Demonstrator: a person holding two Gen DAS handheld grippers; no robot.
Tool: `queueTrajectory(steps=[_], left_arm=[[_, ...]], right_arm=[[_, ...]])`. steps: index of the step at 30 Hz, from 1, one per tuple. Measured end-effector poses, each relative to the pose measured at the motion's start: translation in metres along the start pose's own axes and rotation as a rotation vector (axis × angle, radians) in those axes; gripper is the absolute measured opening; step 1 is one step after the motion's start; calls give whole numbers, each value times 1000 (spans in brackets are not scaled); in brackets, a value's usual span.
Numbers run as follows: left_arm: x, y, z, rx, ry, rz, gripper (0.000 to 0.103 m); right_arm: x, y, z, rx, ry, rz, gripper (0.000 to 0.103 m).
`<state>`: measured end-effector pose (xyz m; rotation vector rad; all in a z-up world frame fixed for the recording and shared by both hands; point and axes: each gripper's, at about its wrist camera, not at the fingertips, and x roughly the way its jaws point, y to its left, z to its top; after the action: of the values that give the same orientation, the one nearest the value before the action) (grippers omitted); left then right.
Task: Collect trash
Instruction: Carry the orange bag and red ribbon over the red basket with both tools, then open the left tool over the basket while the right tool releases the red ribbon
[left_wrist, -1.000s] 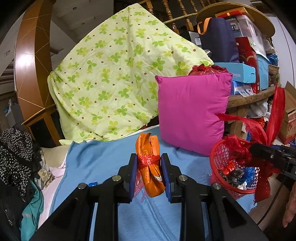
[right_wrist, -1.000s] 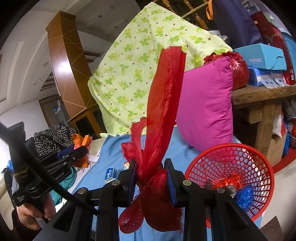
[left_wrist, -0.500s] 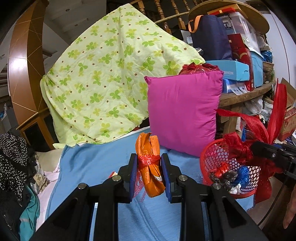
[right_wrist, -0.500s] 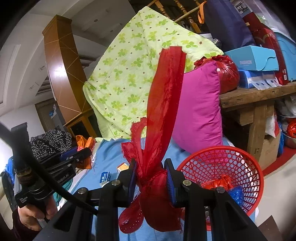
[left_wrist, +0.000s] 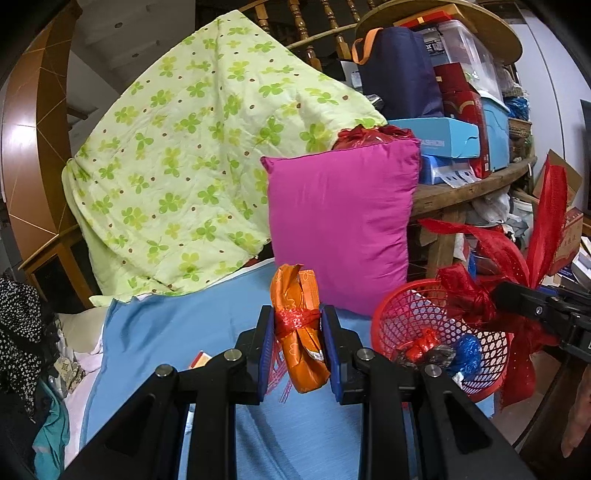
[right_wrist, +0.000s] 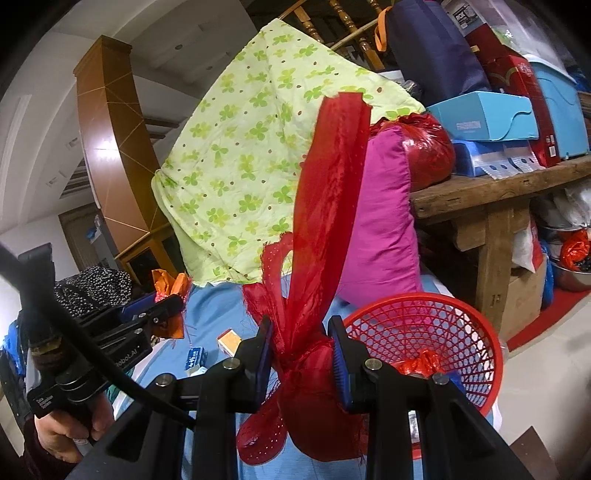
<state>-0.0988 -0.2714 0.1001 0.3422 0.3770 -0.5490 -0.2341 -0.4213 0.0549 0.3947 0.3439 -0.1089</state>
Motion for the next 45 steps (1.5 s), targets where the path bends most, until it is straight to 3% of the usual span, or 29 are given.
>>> queueTrajectory(steps=[29,38,42,45], left_arm=[[15,-64,13,99,-10,-110,27],[29,-75,9,63,-3,-299,27],[44,-77,3,19,37,-418,27],[58,-80,-3,-10,70,-463,27]], right_arm=[[-21,-50,-1,87,-42,-95,31],[-25,-69,-2,105,-51,-157,31],[-23,-79,-4,117,-47,-188,31],[-19,-86,-6,129,-39,-211,31]])
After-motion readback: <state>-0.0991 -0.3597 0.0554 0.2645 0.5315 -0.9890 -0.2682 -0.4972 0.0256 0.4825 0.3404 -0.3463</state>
